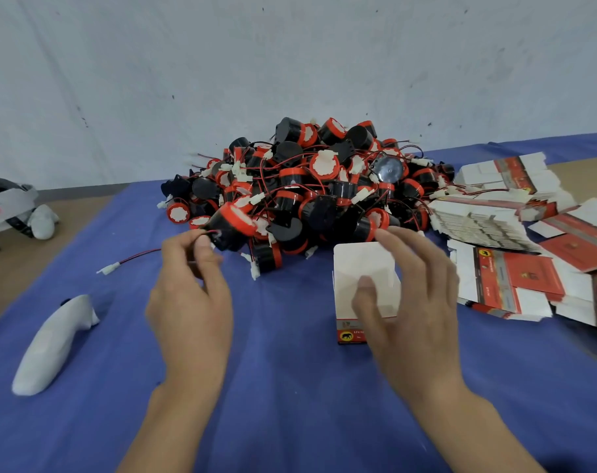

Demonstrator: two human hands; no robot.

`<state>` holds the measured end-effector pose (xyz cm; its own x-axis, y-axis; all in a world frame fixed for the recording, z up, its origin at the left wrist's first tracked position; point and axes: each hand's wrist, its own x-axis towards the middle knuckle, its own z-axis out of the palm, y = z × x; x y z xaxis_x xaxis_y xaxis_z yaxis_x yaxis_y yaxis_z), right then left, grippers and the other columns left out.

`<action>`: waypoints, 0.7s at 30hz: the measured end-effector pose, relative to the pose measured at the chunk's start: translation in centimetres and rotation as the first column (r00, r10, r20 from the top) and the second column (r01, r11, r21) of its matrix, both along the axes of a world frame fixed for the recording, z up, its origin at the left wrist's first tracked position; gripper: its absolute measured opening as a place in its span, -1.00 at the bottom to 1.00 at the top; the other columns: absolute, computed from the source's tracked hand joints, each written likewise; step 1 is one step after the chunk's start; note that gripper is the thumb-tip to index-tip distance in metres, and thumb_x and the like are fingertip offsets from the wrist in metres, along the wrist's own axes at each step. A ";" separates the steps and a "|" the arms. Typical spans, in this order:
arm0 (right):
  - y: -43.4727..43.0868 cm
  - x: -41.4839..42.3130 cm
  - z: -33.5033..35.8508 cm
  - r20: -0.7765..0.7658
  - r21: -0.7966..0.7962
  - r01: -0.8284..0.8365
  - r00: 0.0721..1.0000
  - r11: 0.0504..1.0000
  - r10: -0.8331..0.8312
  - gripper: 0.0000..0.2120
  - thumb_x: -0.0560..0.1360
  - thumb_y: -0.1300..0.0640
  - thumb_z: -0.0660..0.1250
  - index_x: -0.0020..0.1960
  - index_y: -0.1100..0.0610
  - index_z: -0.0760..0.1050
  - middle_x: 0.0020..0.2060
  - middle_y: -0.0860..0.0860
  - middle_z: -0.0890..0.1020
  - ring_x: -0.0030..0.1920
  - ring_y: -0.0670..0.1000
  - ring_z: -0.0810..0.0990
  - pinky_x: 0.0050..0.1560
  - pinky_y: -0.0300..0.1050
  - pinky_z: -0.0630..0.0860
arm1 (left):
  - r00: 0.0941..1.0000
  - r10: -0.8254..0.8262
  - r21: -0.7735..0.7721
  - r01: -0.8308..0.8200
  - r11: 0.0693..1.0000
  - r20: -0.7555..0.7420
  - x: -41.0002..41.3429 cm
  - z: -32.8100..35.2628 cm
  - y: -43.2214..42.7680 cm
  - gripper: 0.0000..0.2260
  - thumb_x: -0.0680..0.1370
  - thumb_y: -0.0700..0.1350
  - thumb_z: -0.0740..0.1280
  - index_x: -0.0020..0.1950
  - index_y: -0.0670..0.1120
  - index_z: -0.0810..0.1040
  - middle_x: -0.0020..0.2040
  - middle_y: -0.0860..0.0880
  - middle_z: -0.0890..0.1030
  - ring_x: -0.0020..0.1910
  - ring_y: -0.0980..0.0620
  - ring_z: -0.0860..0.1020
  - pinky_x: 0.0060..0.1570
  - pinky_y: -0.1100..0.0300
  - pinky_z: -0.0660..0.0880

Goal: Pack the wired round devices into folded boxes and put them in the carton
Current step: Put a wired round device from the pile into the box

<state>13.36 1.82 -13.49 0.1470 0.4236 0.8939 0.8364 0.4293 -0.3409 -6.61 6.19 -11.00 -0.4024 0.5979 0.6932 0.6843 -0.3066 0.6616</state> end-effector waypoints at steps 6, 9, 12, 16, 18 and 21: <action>0.1 -1.0 -0.7 0.143 -0.184 0.071 0.989 0.980 -0.044 -0.33 0.52 -0.12 0.34 0.53 0.09 0.23 0.38 0.08 0.35 0.27 0.06 0.37 0.22 -0.06 0.29 | 0.935 -0.198 0.092 0.234 0.968 -0.294 4.7 -0.7 -3.0 -0.88 0.66 0.03 0.19 0.12 0.08 0.49 -0.18 0.14 0.58 -0.33 0.15 0.45 -0.46 0.26 0.36; 0.1 -0.6 -0.5 0.163 -0.237 0.085 0.986 0.968 -0.046 -0.41 0.51 -0.05 0.34 0.48 0.13 0.40 0.29 0.11 0.51 0.11 0.02 0.43 0.06 0.00 0.48 | 0.880 -0.205 0.219 0.321 0.921 -0.428 5.9 -1.6 -3.1 -0.82 0.65 -0.08 0.27 0.07 -0.13 0.63 -0.17 0.03 0.65 -0.31 0.08 0.55 -0.41 0.24 0.45; -0.3 -0.3 -0.3 0.015 -0.345 -0.127 0.990 0.930 0.141 -0.36 0.51 -0.02 0.34 0.56 0.04 0.29 0.37 0.01 0.36 0.11 -0.13 0.44 0.04 -0.21 0.52 | 0.863 -0.269 0.264 0.404 0.876 -0.428 6.7 -1.8 -3.5 -0.87 0.67 -0.08 0.27 0.10 -0.09 0.57 -0.13 0.06 0.63 -0.28 0.07 0.57 -0.38 0.19 0.50; -0.7 0.4 -0.9 -0.132 -0.391 -0.311 0.950 0.866 0.282 -0.10 0.44 0.31 0.46 0.56 -0.24 0.11 0.37 -0.25 0.22 0.13 -0.28 0.46 -0.06 -0.26 0.58 | 0.808 -0.383 0.248 0.523 0.815 -0.447 7.5 -1.7 -4.1 -0.88 0.69 -0.02 0.21 0.15 -0.02 0.48 -0.06 0.13 0.50 -0.25 0.12 0.49 -0.31 0.25 0.46; -0.7 0.6 -0.8 -0.166 -0.381 -0.323 0.946 0.866 0.280 -0.12 0.46 0.33 0.47 0.54 -0.26 0.13 0.27 -0.30 0.26 0.05 -0.23 0.49 -0.18 -0.15 0.58 | 0.806 -0.419 0.230 0.540 0.809 -0.419 7.6 -1.5 -4.1 -0.87 0.70 -0.01 0.19 0.17 0.00 0.48 -0.04 0.14 0.51 -0.24 0.13 0.49 -0.30 0.24 0.47; -0.8 0.5 -0.2 -0.180 -0.326 -0.341 0.938 0.882 0.297 -0.45 0.60 -0.01 0.30 0.51 -0.23 0.18 0.18 -0.34 0.31 0.09 -0.24 0.48 -0.08 -0.20 0.53 | 0.816 -0.487 0.180 0.553 0.813 -0.310 7.3 -1.1 -3.9 -0.84 0.70 0.00 0.16 0.22 0.06 0.49 -0.02 0.17 0.55 -0.21 0.22 0.52 -0.29 0.31 0.47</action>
<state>13.86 1.04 -13.65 0.0483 0.7453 0.6649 0.6169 0.5013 -0.6068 0.71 2.30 -12.12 0.1163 0.4617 0.8794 0.4978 -0.7933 0.3506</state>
